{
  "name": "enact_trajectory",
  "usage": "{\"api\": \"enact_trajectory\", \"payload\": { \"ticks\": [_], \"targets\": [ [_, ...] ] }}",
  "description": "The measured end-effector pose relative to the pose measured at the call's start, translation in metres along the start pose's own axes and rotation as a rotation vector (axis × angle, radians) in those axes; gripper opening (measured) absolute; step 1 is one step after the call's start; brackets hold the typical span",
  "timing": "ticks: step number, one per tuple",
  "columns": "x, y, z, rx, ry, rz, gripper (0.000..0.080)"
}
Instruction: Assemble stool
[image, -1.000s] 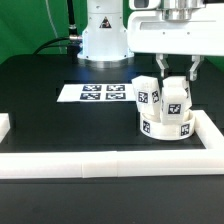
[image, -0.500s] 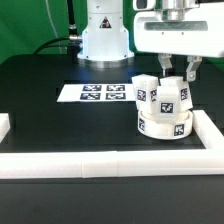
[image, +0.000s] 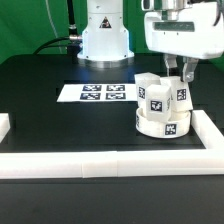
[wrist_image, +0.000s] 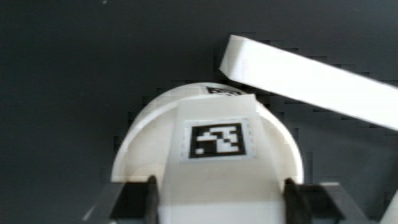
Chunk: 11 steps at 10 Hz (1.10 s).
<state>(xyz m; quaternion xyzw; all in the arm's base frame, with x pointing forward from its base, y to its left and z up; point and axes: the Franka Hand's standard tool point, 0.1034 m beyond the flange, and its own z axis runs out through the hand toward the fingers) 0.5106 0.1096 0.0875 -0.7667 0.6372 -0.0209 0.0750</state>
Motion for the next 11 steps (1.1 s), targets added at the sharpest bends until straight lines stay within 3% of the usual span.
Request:
{"api": "enact_trajectory", "payload": {
  "ticks": [6, 11],
  "targets": [
    [0.0012, -0.0086, 0.0022, 0.037, -0.047, 0.456, 0.0334],
    [-0.0030, -0.0096, 0.0039, 0.024, -0.056, 0.790, 0.0334]
  ]
}}
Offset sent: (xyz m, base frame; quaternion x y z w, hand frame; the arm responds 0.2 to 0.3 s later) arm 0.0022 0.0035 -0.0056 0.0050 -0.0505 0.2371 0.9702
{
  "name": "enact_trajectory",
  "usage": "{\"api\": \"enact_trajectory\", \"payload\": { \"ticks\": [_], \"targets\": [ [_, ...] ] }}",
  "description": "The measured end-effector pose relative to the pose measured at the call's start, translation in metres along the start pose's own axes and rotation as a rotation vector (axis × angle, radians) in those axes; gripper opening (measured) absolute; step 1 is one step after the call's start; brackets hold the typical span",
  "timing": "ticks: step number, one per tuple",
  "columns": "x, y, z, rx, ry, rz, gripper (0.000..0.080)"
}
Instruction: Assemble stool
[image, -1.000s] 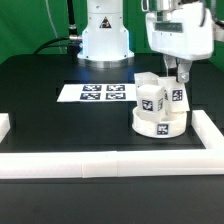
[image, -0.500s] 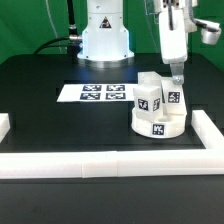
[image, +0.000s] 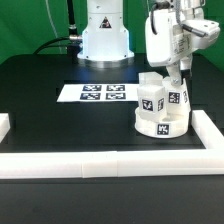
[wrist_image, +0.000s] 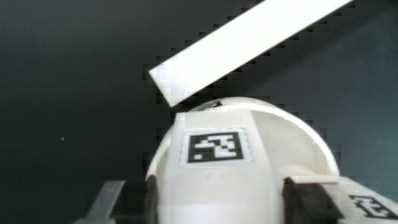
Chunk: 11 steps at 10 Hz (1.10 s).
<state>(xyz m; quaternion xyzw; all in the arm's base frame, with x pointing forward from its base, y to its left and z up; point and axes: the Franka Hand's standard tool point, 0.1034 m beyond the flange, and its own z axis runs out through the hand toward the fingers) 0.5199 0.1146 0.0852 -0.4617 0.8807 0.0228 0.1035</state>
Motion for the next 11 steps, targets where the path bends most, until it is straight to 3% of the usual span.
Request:
{"api": "enact_trajectory", "payload": {
  "ticks": [8, 10, 11],
  "targets": [
    [-0.004, 0.003, 0.001, -0.008, -0.019, 0.101, 0.0334],
    [-0.004, 0.003, 0.000, -0.008, -0.021, 0.069, 0.0578],
    [-0.011, 0.003, -0.010, -0.006, -0.042, 0.066, 0.0578]
  ]
}}
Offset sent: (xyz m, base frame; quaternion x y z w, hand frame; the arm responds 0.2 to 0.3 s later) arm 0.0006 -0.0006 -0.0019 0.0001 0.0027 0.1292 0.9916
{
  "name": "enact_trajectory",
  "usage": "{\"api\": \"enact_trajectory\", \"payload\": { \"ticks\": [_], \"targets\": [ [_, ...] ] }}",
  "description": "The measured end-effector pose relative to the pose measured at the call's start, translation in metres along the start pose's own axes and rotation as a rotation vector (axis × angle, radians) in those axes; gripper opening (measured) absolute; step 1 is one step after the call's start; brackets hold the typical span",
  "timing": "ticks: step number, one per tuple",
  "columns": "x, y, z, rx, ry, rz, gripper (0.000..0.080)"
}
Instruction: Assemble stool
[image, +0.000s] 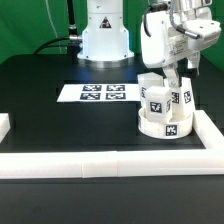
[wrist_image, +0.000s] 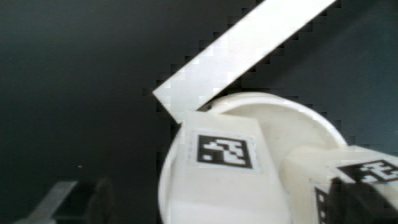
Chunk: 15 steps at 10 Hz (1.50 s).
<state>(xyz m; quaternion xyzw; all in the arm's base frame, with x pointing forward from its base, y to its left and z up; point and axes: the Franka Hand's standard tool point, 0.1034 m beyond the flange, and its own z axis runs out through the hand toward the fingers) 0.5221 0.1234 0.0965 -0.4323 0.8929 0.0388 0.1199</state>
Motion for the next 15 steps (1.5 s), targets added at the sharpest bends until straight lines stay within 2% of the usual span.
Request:
{"api": "enact_trajectory", "payload": {
  "ticks": [1, 2, 5, 6, 7, 10, 12, 15],
  "targets": [
    [-0.005, 0.001, -0.013, 0.012, -0.029, -0.041, 0.0635],
    [-0.006, 0.004, -0.024, 0.022, -0.058, -0.115, 0.0647],
    [-0.002, 0.004, -0.021, 0.024, -0.042, -0.347, 0.0649],
    [-0.002, 0.007, -0.018, 0.009, -0.026, -0.447, 0.0649],
    [-0.004, 0.014, -0.014, -0.035, 0.032, -0.620, 0.0649],
    [-0.020, 0.013, -0.017, -0.088, 0.083, -1.071, 0.0649],
    [-0.019, 0.012, -0.016, -0.086, 0.081, -1.166, 0.0649],
    [-0.017, 0.011, -0.016, -0.103, 0.086, -1.465, 0.0649]
  ]
}}
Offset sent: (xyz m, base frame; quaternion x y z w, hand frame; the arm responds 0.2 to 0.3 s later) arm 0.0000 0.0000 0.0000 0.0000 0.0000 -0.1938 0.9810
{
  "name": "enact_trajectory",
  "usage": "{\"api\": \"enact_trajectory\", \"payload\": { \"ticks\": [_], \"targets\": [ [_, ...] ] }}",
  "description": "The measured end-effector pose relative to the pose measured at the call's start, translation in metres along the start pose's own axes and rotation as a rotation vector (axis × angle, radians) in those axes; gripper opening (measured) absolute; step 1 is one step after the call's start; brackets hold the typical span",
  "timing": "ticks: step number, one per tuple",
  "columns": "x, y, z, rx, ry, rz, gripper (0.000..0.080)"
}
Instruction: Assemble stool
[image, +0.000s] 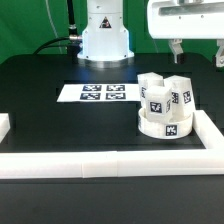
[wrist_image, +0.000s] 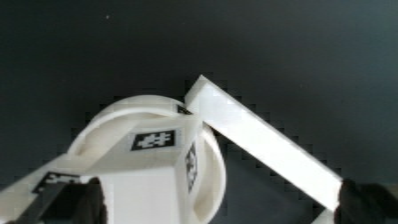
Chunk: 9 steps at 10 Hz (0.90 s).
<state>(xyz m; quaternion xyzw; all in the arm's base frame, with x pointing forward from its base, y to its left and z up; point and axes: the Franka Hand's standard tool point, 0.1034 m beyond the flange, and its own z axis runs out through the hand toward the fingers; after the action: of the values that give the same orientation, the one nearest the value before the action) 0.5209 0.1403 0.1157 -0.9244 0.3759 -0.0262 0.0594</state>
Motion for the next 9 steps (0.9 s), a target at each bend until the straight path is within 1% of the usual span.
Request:
{"api": "enact_trajectory", "payload": {
  "ticks": [1, 3, 4, 7, 9],
  "targets": [
    [0.0027, 0.0021, 0.0020, -0.020, 0.018, -0.170, 0.0649],
    [0.0055, 0.0034, 0.0035, -0.035, 0.023, -0.412, 0.0649],
    [0.0050, 0.0025, 0.0036, -0.039, 0.023, -0.515, 0.0649],
    [0.0065, 0.0027, 0.0033, -0.043, 0.021, -0.657, 0.0649],
    [0.0080, 0.0038, 0.0036, -0.047, 0.021, -0.814, 0.0649]
  ]
}}
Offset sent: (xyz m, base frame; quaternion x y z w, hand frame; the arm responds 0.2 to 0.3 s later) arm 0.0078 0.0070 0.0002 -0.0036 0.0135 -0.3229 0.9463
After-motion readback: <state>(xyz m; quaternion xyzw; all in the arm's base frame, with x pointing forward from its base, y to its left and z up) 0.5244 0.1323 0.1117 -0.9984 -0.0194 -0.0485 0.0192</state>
